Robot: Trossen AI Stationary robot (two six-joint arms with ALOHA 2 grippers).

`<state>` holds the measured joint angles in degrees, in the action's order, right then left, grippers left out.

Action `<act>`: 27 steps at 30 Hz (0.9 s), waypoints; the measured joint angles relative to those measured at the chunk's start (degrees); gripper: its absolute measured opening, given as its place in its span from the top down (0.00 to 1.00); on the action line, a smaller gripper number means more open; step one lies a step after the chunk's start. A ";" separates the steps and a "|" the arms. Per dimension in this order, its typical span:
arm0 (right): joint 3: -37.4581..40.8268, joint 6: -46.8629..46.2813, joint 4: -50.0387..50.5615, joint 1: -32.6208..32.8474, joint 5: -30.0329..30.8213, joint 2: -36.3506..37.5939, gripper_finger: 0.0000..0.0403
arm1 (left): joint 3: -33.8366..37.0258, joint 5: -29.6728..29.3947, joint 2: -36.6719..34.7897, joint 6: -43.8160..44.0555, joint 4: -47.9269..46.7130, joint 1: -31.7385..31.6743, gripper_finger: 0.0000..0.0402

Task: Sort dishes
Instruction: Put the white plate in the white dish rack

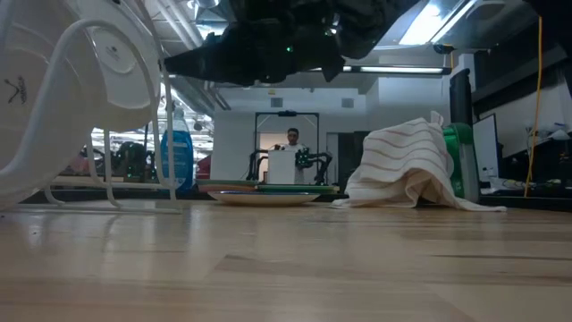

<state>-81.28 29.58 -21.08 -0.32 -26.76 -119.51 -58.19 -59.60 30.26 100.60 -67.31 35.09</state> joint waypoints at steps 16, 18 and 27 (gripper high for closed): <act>-5.11 -7.32 1.36 0.35 0.10 -5.32 0.63 | 0.00 3.25 0.04 0.42 -0.40 0.00 1.00; -5.13 -7.32 2.25 0.33 1.33 -5.31 0.69 | 0.00 4.61 0.02 1.44 -0.37 0.02 1.00; -5.09 -6.56 4.09 0.36 3.20 -5.30 0.96 | 0.00 10.09 0.10 7.38 -2.58 0.00 1.00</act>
<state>-86.37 23.02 -16.99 0.04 -23.56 -124.81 -58.19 -49.51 30.36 107.97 -69.88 35.09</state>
